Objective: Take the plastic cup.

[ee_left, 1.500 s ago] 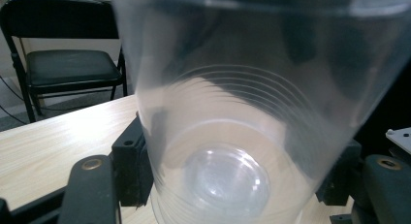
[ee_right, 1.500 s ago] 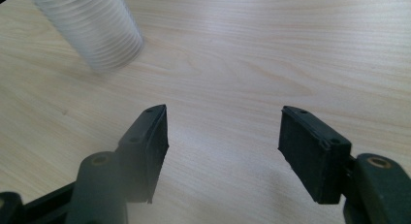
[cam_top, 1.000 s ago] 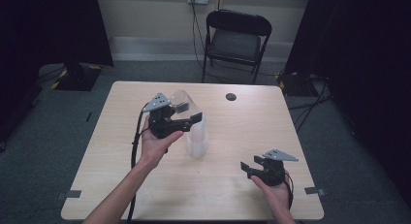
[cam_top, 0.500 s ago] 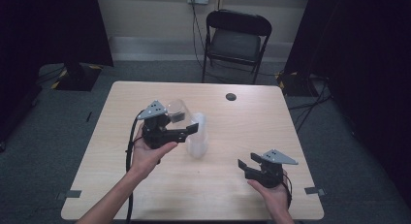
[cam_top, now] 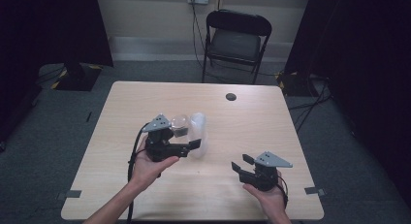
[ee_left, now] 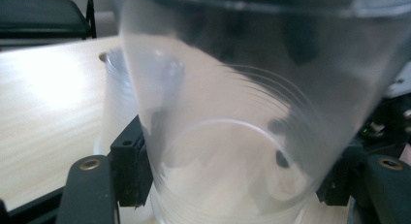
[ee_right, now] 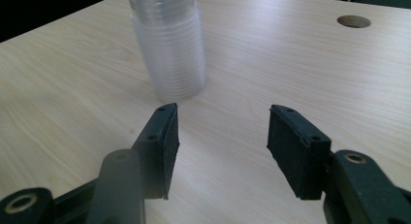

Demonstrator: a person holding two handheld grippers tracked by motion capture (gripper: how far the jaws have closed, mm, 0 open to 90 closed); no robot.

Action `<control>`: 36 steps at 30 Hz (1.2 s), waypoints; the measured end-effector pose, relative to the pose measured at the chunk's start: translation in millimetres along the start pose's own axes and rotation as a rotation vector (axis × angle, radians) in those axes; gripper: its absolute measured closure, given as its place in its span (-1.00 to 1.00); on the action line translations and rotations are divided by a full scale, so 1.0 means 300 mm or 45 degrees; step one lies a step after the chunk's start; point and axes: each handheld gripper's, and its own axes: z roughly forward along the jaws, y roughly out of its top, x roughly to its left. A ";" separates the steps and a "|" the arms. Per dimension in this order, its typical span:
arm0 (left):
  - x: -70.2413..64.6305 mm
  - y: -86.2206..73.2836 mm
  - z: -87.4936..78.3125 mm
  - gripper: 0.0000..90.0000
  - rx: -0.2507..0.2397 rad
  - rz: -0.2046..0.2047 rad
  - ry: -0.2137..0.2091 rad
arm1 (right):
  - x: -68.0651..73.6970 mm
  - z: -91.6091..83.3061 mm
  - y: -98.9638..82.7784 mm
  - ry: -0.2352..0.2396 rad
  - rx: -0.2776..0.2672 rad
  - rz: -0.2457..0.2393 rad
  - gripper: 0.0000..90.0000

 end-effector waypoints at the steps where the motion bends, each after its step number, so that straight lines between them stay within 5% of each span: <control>1: 0.000 0.000 0.000 -0.31 0.000 0.000 0.000 | 0.000 0.000 0.000 0.000 0.000 0.000 0.00; 10: -0.015 -0.048 0.056 -0.31 0.103 -0.010 -0.050 | 0.047 -0.004 0.038 0.078 -0.037 -0.034 0.19; 19: -0.023 -0.067 0.075 -0.31 0.143 -0.037 -0.092 | 0.127 0.019 0.135 0.166 -0.082 -0.187 0.32; 26: -0.022 -0.085 0.093 -0.31 0.178 -0.050 -0.097 | 0.168 0.033 0.106 0.178 -0.121 -0.244 0.32; 28: -0.019 -0.090 0.095 -0.30 0.179 -0.109 -0.121 | 0.180 0.030 0.092 0.173 -0.151 -0.278 0.35; 33: -0.015 -0.095 0.097 -0.30 0.181 -0.129 -0.125 | 0.200 0.027 0.081 0.159 -0.208 -0.327 0.39; 36: 0.002 -0.097 0.092 -0.30 0.167 -0.195 -0.138 | 0.208 0.032 0.078 0.163 -0.236 -0.346 0.41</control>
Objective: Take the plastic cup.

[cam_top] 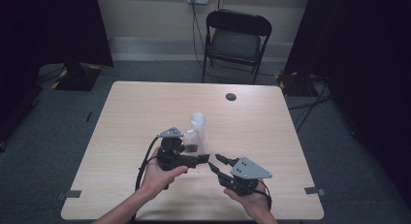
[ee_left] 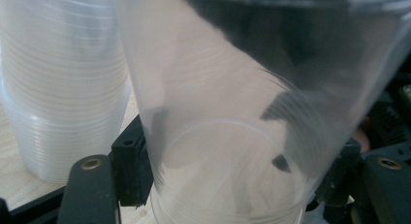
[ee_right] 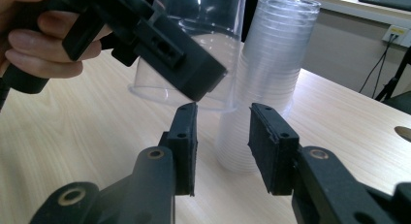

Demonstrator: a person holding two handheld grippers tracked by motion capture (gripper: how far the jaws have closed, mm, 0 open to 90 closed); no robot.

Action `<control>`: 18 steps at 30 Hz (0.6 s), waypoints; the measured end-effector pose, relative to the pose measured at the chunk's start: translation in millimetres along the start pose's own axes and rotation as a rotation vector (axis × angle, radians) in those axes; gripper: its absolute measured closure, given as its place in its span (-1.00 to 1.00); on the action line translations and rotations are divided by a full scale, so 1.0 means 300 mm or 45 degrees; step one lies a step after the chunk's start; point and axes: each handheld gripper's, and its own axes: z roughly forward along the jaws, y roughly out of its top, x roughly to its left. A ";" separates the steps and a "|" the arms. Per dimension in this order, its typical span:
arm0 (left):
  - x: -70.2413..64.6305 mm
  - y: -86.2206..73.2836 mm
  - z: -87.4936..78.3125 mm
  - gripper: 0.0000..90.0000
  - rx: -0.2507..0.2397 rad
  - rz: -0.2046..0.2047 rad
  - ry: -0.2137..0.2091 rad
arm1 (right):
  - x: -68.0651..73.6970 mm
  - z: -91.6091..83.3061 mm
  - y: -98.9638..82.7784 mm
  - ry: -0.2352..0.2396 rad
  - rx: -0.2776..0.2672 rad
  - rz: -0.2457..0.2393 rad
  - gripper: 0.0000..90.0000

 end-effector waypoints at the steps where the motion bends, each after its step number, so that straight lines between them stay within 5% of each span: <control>1: 0.000 0.000 0.000 -0.30 0.000 0.000 0.000 | 0.000 0.000 0.000 0.000 0.000 0.000 0.41; 10: 0.001 -0.006 0.010 -0.30 -0.003 -0.138 -0.128 | 0.014 0.018 -0.016 0.008 -0.006 -0.017 0.42; 12: 0.014 -0.012 0.017 -0.30 -0.002 -0.230 -0.229 | 0.011 0.015 -0.015 0.004 -0.028 -0.014 0.43; 18: 0.036 -0.022 0.025 -0.30 -0.009 -0.338 -0.283 | 0.008 0.008 -0.014 -0.004 -0.086 -0.025 0.46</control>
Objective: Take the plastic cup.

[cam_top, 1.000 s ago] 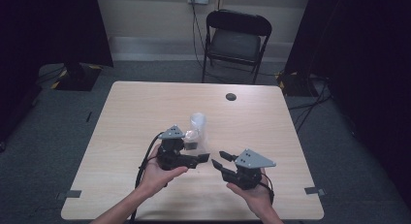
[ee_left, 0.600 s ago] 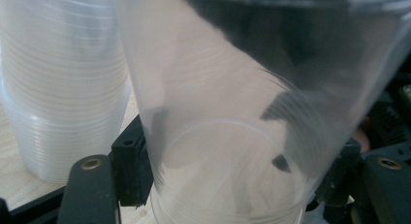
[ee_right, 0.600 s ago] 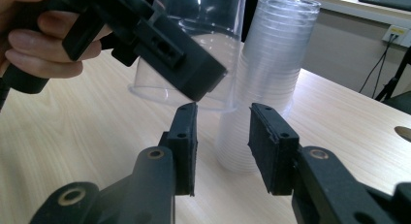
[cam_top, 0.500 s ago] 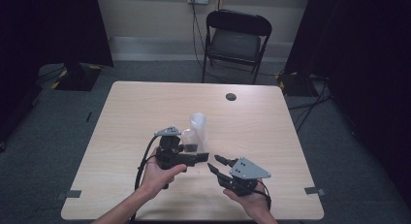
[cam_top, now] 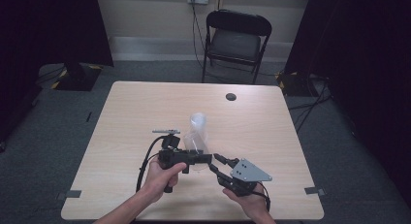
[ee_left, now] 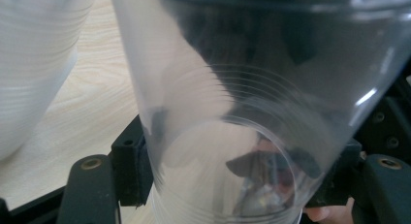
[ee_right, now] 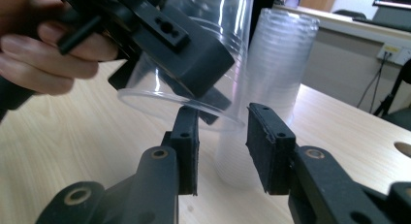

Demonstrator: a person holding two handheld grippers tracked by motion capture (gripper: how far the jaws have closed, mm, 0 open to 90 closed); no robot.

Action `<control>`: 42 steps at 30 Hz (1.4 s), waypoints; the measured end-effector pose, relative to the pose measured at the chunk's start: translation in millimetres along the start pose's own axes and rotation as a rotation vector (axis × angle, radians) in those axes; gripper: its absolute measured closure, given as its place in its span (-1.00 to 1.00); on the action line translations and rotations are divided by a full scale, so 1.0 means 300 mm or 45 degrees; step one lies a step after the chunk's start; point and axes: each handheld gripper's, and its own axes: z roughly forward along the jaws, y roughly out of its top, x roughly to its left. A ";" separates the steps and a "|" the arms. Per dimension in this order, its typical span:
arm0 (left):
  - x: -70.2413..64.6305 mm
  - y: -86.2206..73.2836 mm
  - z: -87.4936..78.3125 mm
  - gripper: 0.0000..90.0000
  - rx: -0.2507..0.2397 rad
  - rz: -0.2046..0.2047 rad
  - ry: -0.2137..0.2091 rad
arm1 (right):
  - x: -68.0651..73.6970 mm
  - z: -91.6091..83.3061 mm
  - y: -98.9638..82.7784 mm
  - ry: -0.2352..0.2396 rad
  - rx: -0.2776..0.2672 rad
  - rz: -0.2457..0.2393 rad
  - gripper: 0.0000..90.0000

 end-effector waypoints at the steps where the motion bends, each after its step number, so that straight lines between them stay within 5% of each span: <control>1: 0.004 0.000 0.000 -0.30 -0.003 -0.022 -0.019 | 0.000 -0.001 0.000 0.000 -0.009 -0.005 0.47; 4: 0.010 -0.001 -0.001 -0.30 -0.010 -0.061 -0.041 | 0.002 -0.001 0.002 -0.012 -0.032 -0.014 0.49; 9: 0.007 -0.005 0.004 -0.30 -0.013 -0.056 -0.023 | 0.000 0.010 0.001 -0.016 -0.031 -0.022 0.54; 23: -0.002 -0.010 0.014 -0.31 -0.011 -0.085 -0.077 | -0.007 0.035 -0.006 -0.034 -0.085 -0.021 0.62; 26: -0.010 -0.014 0.019 -0.31 -0.009 -0.073 -0.068 | -0.004 0.041 -0.007 -0.044 -0.093 -0.024 0.62; 36: -0.038 -0.028 0.048 -0.32 0.057 -0.058 -0.176 | 0.012 0.038 -0.001 -0.075 -0.156 -0.051 0.62; 42: -0.031 -0.029 0.050 -0.36 0.049 -0.039 -0.173 | 0.024 0.035 0.002 -0.097 -0.143 -0.061 0.72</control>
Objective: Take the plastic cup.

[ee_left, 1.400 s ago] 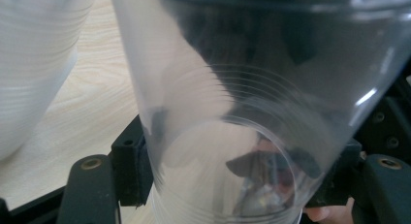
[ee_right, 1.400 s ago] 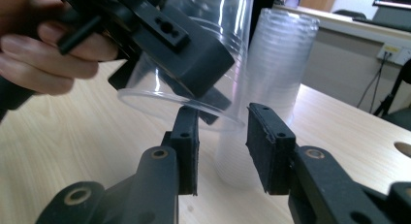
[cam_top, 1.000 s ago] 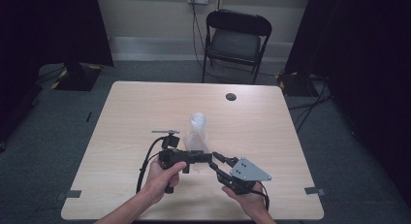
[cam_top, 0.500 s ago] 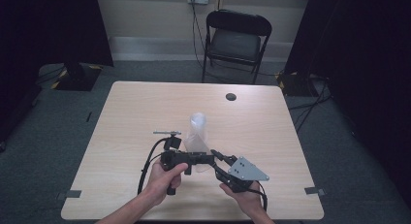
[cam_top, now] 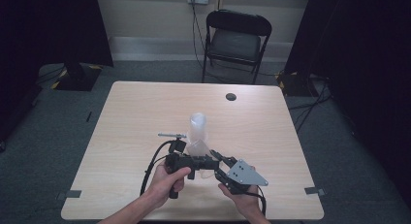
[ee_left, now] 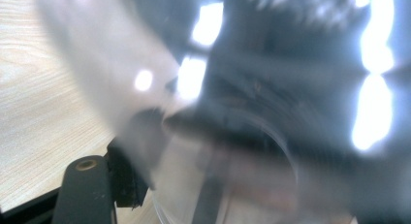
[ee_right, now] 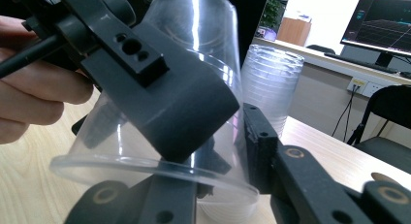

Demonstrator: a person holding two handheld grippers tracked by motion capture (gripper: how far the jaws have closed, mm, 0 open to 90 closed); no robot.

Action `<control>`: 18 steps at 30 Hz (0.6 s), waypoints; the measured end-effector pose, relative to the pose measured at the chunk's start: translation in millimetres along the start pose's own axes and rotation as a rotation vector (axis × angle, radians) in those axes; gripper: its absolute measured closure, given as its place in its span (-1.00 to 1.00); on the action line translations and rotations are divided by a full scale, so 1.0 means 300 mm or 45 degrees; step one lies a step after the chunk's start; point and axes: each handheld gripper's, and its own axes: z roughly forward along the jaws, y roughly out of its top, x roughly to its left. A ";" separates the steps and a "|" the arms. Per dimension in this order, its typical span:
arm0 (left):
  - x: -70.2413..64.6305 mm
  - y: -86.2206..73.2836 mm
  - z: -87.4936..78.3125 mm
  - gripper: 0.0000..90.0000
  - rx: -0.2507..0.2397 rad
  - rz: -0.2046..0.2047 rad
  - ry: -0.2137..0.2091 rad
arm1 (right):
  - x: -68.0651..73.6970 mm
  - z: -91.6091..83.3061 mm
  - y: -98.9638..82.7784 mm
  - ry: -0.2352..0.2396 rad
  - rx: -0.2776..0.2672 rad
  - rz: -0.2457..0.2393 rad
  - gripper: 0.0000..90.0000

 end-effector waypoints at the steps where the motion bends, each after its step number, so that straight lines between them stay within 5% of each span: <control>1: 0.001 0.001 -0.002 -0.38 -0.001 0.015 0.013 | 0.000 0.000 0.000 -0.007 0.002 -0.004 0.76; 18: 0.010 0.010 -0.021 -0.65 -0.042 0.054 0.047 | -0.038 -0.016 -0.008 -0.064 0.031 0.040 0.96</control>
